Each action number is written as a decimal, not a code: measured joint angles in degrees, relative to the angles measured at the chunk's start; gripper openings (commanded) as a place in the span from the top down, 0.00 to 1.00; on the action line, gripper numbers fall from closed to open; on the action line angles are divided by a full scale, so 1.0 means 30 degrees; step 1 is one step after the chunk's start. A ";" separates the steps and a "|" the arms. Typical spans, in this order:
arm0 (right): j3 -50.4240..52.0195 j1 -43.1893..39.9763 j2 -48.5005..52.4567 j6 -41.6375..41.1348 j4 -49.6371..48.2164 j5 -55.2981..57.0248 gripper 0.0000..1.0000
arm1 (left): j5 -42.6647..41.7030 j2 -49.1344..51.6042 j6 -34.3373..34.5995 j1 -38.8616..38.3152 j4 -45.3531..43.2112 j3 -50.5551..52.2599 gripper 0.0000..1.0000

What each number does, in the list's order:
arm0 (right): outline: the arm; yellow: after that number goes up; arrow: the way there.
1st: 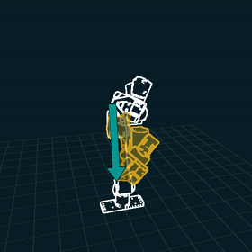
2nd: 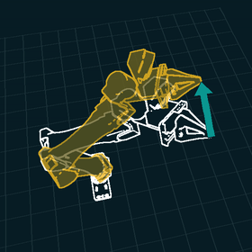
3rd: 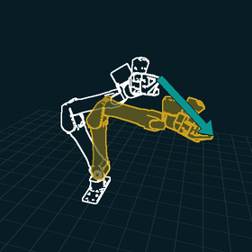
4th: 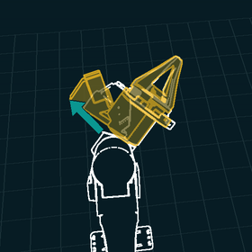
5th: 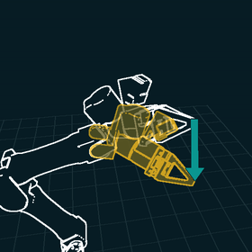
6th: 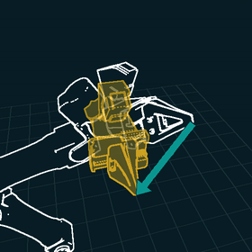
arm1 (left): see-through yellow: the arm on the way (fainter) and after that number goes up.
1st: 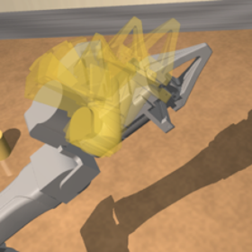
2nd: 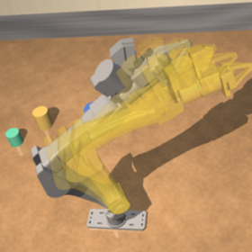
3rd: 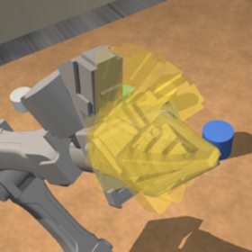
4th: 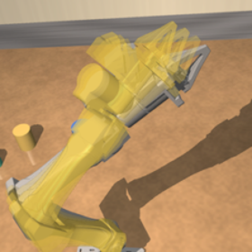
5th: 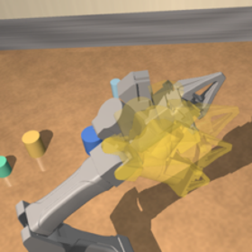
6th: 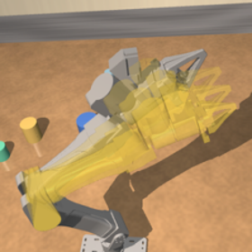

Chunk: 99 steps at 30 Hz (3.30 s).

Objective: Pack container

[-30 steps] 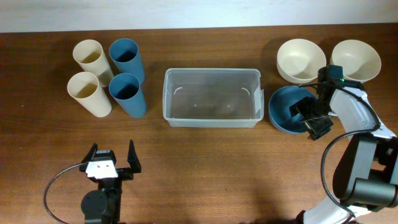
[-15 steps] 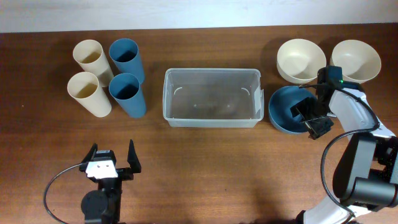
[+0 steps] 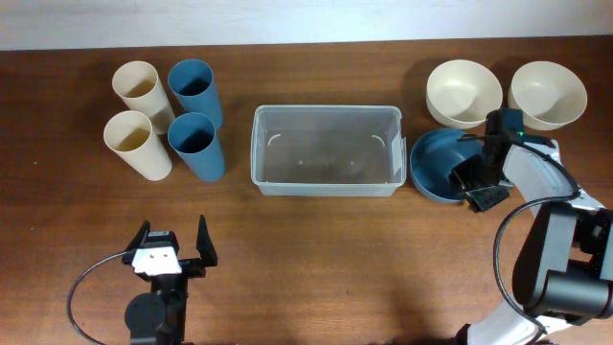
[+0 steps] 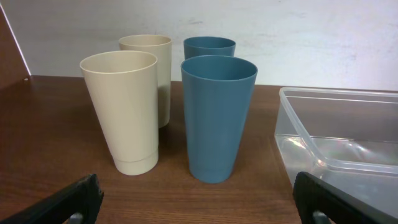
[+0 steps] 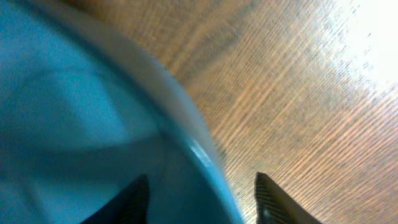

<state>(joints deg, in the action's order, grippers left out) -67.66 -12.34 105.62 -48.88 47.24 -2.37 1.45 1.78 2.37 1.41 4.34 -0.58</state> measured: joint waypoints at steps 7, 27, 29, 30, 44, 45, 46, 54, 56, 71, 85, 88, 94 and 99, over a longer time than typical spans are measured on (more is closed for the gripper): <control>0.0175 0.0000 0.0029 -0.0058 -0.0284 0.0044 0.96 | 0.0000 0.0000 0.0007 0.0000 0.0000 0.0000 0.00; 0.0204 -0.2076 -0.4401 0.0605 0.3468 -0.1647 0.96 | 0.0000 0.0000 0.0000 0.0000 0.0000 0.0000 0.00; 0.0204 -0.2557 -0.5778 0.0911 0.3774 -0.2018 0.96 | -0.0007 0.0000 0.0000 0.0000 0.0000 0.0000 0.00; 0.0204 -0.2790 -0.6470 0.1064 0.3832 -0.2280 0.96 | 0.0000 0.0000 0.0000 0.0000 0.0000 0.0000 0.00; 0.0204 -0.2455 -1.2684 0.3330 0.3738 -0.8247 0.96 | -0.0007 0.0000 0.0007 0.0000 0.0000 0.0000 0.00; 0.0204 -0.1887 -1.2801 0.3293 0.3526 -0.8327 0.96 | -0.0007 0.0000 0.0007 0.0000 0.0000 0.0000 0.00; 0.0204 -0.1224 -1.2866 0.3293 0.3228 -0.8378 0.96 | 0.0000 0.0000 0.0000 0.0000 0.0000 0.0000 0.00; 0.0204 0.5355 -1.1511 0.1122 0.0000 -0.6309 0.96 | -0.0007 0.0000 0.0000 0.0000 0.0000 0.0000 0.00; 0.0204 0.6696 -1.0637 0.0452 -0.0933 -0.5282 0.96 | -0.0007 0.0000 0.0007 0.0000 0.0000 0.0000 0.00; 0.0204 0.8429 -0.4313 -0.1311 -0.4218 -0.2929 0.96 | 0.0000 0.0029 0.0007 0.0000 0.0000 0.0000 0.00; 0.0204 0.9209 -0.3934 -0.1785 -0.4371 -0.0561 0.96 | 0.0000 0.0029 0.0000 0.0000 0.0000 0.0000 0.00; 0.0204 0.9530 -0.3402 -0.1792 -0.4626 -0.0291 0.96 | 0.0000 0.0029 0.0007 0.0000 0.0000 0.0000 0.00; 0.0204 1.0236 -0.2499 -0.2040 -0.5100 -0.0138 0.95 | 0.0000 0.0029 0.0000 0.0000 0.0000 0.0000 0.00; 0.0204 1.0258 -0.2404 -0.2200 -0.5282 -0.0066 0.93 | 0.0000 0.0029 0.0007 0.0000 0.0000 0.0000 0.00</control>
<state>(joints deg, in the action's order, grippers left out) -67.05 18.44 98.41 -55.48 31.40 -2.57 1.45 1.87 2.39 1.41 4.34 -0.58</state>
